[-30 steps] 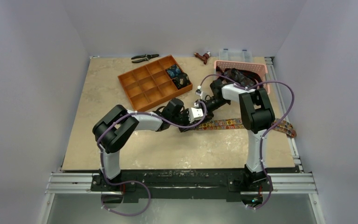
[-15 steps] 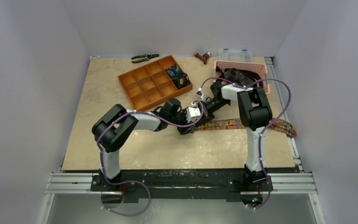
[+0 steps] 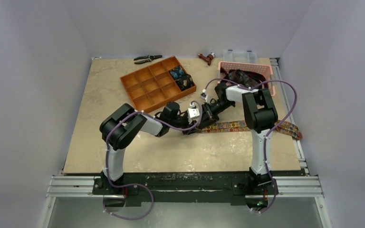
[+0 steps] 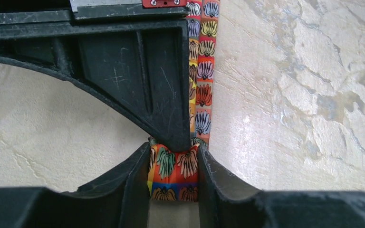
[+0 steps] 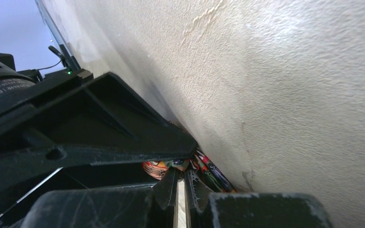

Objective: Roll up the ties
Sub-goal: Roll the tie at the center of the board.

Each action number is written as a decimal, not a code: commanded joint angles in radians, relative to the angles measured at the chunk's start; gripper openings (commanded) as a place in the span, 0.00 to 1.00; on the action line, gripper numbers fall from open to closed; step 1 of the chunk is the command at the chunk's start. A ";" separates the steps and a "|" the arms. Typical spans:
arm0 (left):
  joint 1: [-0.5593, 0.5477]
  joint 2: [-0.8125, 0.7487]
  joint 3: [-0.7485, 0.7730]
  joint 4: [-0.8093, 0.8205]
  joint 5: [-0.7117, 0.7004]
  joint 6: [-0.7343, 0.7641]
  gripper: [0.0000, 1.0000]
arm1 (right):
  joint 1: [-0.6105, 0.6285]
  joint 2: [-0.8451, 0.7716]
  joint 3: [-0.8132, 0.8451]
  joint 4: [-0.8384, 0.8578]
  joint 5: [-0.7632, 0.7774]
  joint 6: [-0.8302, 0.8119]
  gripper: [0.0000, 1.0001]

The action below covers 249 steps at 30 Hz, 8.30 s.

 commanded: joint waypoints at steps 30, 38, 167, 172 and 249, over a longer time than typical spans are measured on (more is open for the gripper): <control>-0.051 -0.016 0.153 -0.634 -0.271 0.165 0.33 | 0.044 0.002 -0.005 0.063 0.068 0.022 0.16; 0.017 -0.072 0.017 -0.361 -0.051 0.078 0.58 | -0.014 0.077 -0.021 0.070 0.175 -0.122 0.00; -0.093 -0.008 0.114 -0.572 -0.263 0.278 0.29 | 0.016 -0.097 -0.045 0.023 -0.003 -0.023 0.22; -0.091 -0.011 0.119 -0.570 -0.253 0.250 0.40 | 0.004 -0.083 -0.061 -0.005 0.104 -0.072 0.00; -0.071 -0.041 0.152 -0.381 0.006 0.177 0.66 | -0.080 -0.063 -0.141 0.082 0.308 -0.107 0.00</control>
